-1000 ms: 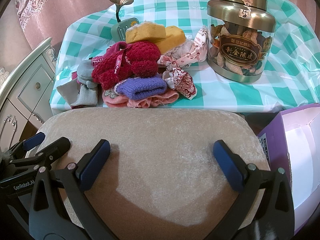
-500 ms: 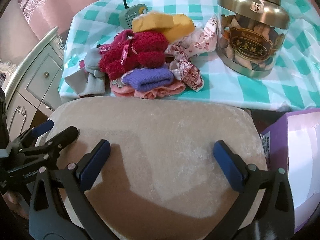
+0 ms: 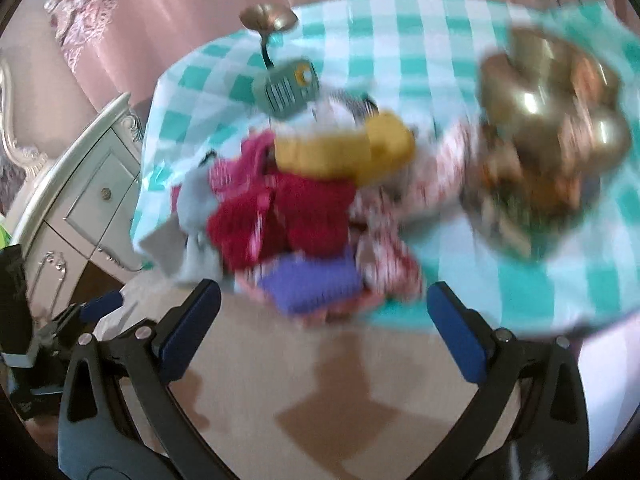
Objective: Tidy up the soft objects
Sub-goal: 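Reach into the pile and grasp the yellow sponge with the right tool, then grasp the red fuzzy knit toy with the left tool while the right tool holds the sponge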
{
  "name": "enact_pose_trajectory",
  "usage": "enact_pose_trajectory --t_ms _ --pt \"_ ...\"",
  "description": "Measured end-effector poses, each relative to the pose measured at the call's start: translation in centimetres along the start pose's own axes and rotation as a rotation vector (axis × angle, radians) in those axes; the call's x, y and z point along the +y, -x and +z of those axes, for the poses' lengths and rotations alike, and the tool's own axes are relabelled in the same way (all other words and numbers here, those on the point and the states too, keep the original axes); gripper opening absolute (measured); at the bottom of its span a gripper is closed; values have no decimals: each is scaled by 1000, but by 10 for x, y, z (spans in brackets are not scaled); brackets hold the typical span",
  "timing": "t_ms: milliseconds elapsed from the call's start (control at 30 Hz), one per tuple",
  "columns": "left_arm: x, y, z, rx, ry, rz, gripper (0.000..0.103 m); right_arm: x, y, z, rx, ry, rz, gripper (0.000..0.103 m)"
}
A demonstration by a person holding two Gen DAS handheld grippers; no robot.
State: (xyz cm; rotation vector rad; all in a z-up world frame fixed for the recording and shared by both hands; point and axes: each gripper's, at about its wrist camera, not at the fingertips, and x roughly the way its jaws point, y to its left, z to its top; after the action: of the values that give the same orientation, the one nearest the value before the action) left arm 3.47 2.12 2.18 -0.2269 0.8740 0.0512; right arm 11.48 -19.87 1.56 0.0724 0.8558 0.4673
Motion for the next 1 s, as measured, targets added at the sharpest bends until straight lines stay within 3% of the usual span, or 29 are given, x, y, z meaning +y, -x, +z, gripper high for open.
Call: enact_pose_trajectory --t_ms 133,267,533,600,667,867,1000 --pt "8 -3 19 -34 32 -3 92 10 -12 28 -41 95 -64 103" --pt "12 -9 32 -49 54 -17 92 11 -23 50 -67 77 -64 103" --pt "8 -21 30 -34 54 -61 92 21 -47 70 -77 172 -146 101" --pt "7 -21 31 -35 53 -72 92 20 -52 71 -63 183 -144 92" --pt "6 -22 31 -33 45 -84 92 17 -60 72 -31 176 -133 69" --pt "-2 -25 36 -31 9 -111 92 12 -55 67 -48 147 -80 60" --pt "-15 -26 43 -36 -50 -119 92 7 -38 62 -86 124 -59 58"
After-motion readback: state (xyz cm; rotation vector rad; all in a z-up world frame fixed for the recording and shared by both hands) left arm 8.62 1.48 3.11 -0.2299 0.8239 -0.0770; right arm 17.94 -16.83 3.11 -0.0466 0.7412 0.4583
